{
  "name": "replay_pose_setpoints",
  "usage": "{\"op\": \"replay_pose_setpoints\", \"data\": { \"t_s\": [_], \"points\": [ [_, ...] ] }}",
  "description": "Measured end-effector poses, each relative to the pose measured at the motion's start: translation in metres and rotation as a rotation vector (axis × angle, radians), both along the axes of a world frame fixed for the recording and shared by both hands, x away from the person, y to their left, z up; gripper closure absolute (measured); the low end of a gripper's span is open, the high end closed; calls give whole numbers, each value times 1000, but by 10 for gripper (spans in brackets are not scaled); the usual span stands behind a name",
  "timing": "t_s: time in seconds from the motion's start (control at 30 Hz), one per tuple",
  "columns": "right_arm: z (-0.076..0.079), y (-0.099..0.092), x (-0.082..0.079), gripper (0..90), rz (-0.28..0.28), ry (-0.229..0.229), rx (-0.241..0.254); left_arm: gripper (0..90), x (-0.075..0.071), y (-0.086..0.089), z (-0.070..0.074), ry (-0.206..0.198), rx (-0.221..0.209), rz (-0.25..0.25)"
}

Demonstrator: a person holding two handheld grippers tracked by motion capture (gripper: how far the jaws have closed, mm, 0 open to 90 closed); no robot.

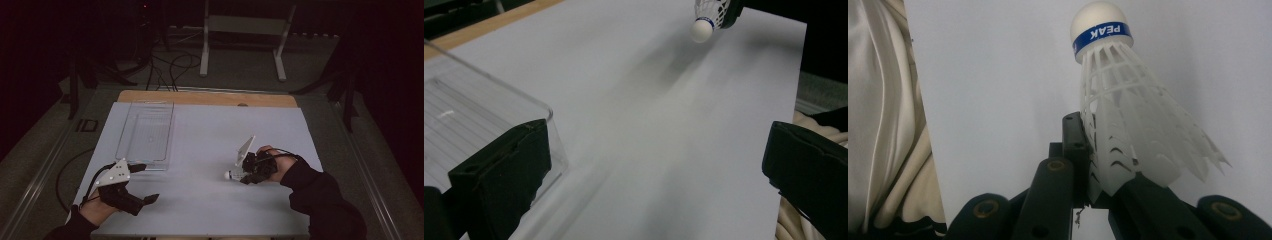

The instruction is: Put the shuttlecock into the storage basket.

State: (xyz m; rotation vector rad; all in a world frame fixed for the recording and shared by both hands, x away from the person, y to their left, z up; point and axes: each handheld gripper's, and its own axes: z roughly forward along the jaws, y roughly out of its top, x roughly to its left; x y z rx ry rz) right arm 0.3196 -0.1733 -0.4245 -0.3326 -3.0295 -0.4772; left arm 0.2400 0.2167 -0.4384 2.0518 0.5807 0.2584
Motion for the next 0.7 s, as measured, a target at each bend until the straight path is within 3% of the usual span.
{"op": "replay_pose_setpoints", "data": {
  "t_s": [0.23,0.57,0.7],
  "points": [
    [2,0,-2,897,4,-10,8,0,8,-12,15,11,63,-43],
    [5,0,-5,898,28,-20,15,0,18,-30,25,23,157,-65],
    [4,-1,-6,898,35,-21,21,0,22,-37,26,50,186,-98]
  ]
}}
